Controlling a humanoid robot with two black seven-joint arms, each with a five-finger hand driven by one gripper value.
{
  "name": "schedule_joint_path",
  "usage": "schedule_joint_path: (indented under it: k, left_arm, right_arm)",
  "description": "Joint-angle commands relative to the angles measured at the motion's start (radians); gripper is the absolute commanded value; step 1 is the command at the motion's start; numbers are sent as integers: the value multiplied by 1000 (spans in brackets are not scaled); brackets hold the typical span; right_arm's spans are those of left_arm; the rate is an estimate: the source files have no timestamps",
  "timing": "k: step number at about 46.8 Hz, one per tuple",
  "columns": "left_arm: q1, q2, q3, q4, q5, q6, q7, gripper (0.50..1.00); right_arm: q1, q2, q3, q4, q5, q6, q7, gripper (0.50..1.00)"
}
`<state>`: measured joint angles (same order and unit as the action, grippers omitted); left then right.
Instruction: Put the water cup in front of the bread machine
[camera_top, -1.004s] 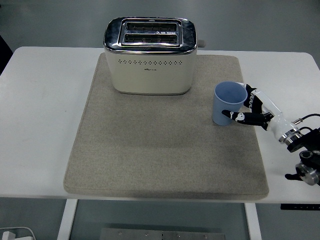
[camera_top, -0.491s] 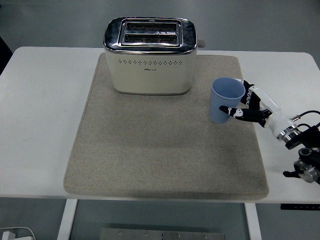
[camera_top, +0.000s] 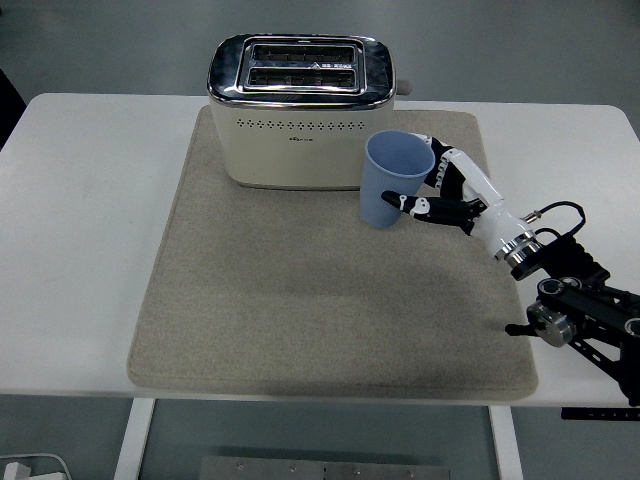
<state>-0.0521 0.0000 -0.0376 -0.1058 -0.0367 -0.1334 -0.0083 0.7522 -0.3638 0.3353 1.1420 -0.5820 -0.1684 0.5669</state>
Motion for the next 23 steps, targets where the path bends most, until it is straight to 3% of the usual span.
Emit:
schedule_joint_path:
  k: [1,23]
  left_arm:
    - [0,0,-1,0,0,0,-1,1000]
    - [0,0,-1,0,0,0,-1,1000]
  right_arm:
    - [9,25,-2,-1,-4,-16,1,500]
    - [70,186,-107,-73,-18,-71,1,500]
